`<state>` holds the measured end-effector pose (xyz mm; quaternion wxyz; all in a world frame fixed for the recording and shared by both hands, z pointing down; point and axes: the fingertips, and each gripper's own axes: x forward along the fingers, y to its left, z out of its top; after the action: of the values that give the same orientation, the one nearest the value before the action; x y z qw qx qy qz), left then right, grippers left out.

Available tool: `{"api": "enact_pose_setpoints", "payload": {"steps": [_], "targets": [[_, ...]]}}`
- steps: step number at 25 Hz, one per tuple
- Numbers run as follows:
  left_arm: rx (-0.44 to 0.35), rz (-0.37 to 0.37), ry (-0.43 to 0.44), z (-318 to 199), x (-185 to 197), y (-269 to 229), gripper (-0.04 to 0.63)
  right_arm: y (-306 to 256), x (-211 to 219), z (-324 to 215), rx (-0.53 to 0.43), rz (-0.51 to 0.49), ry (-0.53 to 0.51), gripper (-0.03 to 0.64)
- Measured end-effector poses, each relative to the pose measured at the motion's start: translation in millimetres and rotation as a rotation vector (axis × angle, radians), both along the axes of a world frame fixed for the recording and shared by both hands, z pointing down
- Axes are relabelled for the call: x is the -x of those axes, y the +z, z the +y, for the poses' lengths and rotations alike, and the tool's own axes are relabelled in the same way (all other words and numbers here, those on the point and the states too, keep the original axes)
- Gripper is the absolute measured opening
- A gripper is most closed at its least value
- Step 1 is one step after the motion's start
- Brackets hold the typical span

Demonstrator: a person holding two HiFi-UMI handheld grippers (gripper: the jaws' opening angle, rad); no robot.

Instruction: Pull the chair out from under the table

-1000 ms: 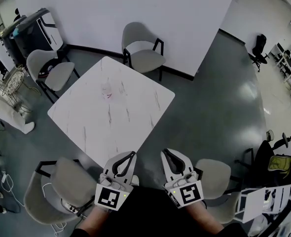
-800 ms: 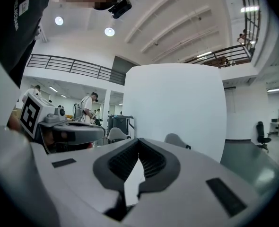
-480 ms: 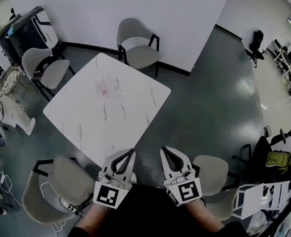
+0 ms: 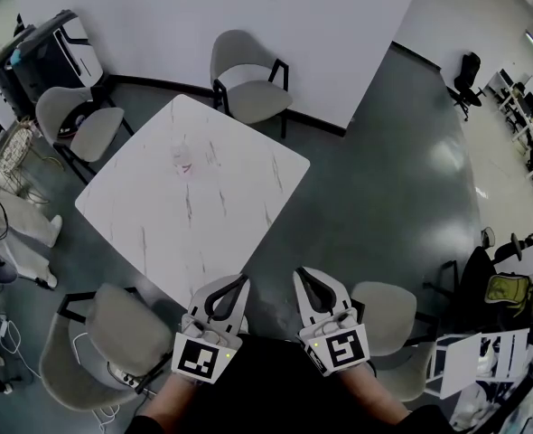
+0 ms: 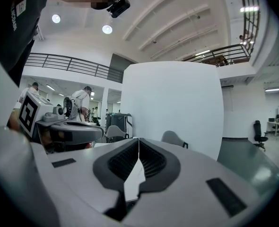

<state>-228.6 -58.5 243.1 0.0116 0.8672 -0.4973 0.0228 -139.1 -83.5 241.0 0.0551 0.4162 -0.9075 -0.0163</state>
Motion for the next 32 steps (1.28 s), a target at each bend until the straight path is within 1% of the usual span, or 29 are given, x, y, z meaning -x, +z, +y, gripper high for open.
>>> {"api": "enact_pose_setpoints", "payload": {"steps": [2,6,9,15,17,19,21,27,32], "targets": [[0.008,0.011,0.000,-1.0,0.7,0.1,0.005,0.5,0.6,-0.3,0.003,0.005,-0.004,0.015],[-0.005,-0.012,-0.001,-3.9,0.6,2.3,0.005,2.5,0.9,-1.5,-0.001,0.016,-0.006,0.015],[-0.014,-0.012,0.004,-4.6,-1.4,3.5,0.005,3.8,0.9,-1.3,-0.004,0.019,-0.007,0.015],[-0.006,-0.016,0.006,-8.6,-2.4,10.0,0.005,5.8,-1.6,-3.3,0.000,0.022,0.003,0.015],[0.013,-0.004,0.008,-10.7,-2.5,13.4,0.005,7.2,-2.4,-4.0,0.002,0.024,0.006,0.015],[0.029,0.020,0.028,-11.6,-4.0,14.6,0.005,8.1,-2.9,-4.6,0.004,0.027,0.008,0.015],[0.033,0.034,0.039,-12.3,-4.3,14.1,0.005,9.4,-3.2,-5.3,0.004,0.032,0.011,0.015],[0.036,0.035,0.064,-14.6,-5.7,17.6,0.005,11.3,-2.1,-9.5,0.005,0.028,0.023,0.015],[0.042,0.038,0.068,-18.1,-4.1,17.9,0.005,13.3,0.3,-11.4,0.018,0.028,0.028,0.015]]}}
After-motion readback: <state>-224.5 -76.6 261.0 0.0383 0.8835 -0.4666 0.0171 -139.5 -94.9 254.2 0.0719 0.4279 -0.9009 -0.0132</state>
